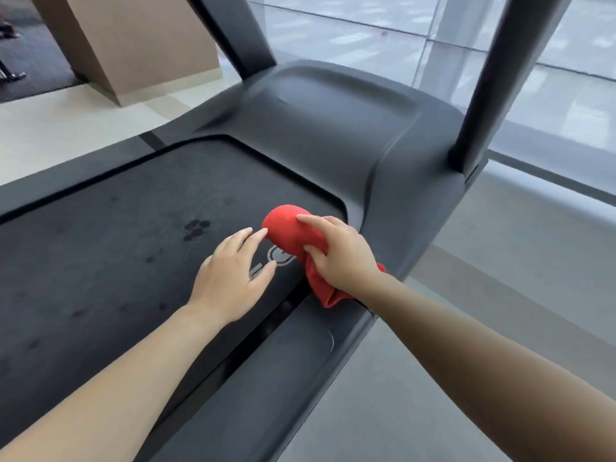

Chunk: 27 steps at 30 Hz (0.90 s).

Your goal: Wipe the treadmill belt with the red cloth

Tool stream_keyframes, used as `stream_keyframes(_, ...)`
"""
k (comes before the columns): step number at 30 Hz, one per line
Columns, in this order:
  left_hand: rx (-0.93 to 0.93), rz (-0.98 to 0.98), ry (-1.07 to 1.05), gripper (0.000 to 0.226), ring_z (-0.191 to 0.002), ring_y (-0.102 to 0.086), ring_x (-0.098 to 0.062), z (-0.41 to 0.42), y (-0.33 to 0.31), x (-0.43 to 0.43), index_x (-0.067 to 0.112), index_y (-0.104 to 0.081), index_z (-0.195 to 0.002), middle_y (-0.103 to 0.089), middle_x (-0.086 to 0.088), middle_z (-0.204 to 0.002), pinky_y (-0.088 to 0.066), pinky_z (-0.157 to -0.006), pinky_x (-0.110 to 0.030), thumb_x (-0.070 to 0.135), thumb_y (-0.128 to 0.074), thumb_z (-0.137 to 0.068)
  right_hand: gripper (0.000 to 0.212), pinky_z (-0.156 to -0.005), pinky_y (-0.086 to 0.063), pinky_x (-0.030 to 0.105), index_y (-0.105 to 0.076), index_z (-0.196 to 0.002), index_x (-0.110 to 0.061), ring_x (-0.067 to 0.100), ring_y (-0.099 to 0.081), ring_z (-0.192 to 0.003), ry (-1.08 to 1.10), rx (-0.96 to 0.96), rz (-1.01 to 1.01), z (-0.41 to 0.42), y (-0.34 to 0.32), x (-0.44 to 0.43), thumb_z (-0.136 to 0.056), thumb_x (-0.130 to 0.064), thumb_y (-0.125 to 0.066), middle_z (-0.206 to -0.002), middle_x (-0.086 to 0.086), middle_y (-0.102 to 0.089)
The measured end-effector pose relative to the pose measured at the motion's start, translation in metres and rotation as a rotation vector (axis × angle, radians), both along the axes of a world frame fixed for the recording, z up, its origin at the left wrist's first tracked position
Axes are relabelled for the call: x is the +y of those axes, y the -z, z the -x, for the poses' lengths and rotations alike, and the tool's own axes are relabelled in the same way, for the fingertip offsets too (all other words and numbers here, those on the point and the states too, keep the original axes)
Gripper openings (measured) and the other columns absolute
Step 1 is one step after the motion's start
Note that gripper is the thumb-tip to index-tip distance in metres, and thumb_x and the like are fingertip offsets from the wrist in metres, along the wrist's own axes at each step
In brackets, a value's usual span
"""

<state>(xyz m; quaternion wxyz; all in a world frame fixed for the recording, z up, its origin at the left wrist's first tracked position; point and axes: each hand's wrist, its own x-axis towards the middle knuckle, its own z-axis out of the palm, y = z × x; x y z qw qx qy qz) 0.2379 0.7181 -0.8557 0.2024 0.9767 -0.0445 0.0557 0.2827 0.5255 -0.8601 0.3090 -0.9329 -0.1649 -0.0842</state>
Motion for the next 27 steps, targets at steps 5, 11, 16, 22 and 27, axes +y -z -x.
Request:
stream_keyframes(5,-0.014,-0.029,-0.003,0.058,-0.139,-0.024,-0.015,-0.021,0.012,0.031,0.029,-0.029,-0.144,-0.03,0.002,-0.15,-0.028,-0.108,-0.038,0.046,-0.043,-0.09,0.049,-0.092,-0.045,0.035,-0.048,-0.132,-0.035,0.019,-0.053,-0.115,0.004,0.021,0.016,-0.019,0.016,0.026,-0.086,-0.022,-0.059,-0.128,-0.006,-0.055)
stream_keyframes(11,0.0,0.004,0.003,0.058,-0.138,-0.027,-0.017,-0.048,0.014,0.063,0.029,-0.031,-0.143,-0.032,0.001,-0.15,-0.032,-0.105,-0.042,0.047,-0.043,-0.089,0.049,-0.092,-0.043,0.031,-0.051,-0.13,-0.035,0.017,-0.053,-0.115,-0.006,0.044,-0.018,-0.032,0.02,0.05,-0.085,-0.022,-0.062,-0.127,-0.008,-0.056)
stream_keyframes(16,-0.006,-0.008,0.003,0.059,-0.138,-0.027,-0.018,-0.067,0.025,0.073,0.027,-0.032,-0.143,-0.032,0.0,-0.15,-0.031,-0.105,-0.042,0.045,-0.046,-0.089,0.048,-0.093,-0.044,0.034,-0.052,-0.129,-0.033,0.018,-0.054,-0.114,-0.078,0.036,0.022,-0.059,0.026,0.062,-0.084,-0.02,-0.063,-0.125,-0.006,-0.057)
stream_keyframes(22,-0.044,-0.025,-0.134,0.06,-0.137,-0.028,-0.019,-0.07,0.029,0.104,0.027,-0.032,-0.143,-0.034,-0.001,-0.148,-0.03,-0.106,-0.04,0.045,-0.047,-0.088,0.048,-0.095,-0.042,0.03,-0.052,-0.129,-0.032,0.017,-0.054,-0.115,-0.216,0.018,0.054,-0.114,0.018,0.09,-0.084,-0.02,-0.063,-0.126,-0.006,-0.056)
stream_keyframes(27,-0.037,-0.106,-0.233,0.061,-0.138,-0.026,-0.017,-0.077,0.037,0.113,0.026,-0.031,-0.144,-0.033,0.001,-0.149,-0.029,-0.107,-0.037,0.046,-0.047,-0.088,0.05,-0.091,-0.045,0.029,-0.05,-0.132,-0.034,0.016,-0.054,-0.115,-0.485,-0.037,0.192,-0.155,0.028,0.09,-0.085,-0.023,-0.065,-0.131,-0.007,-0.053)
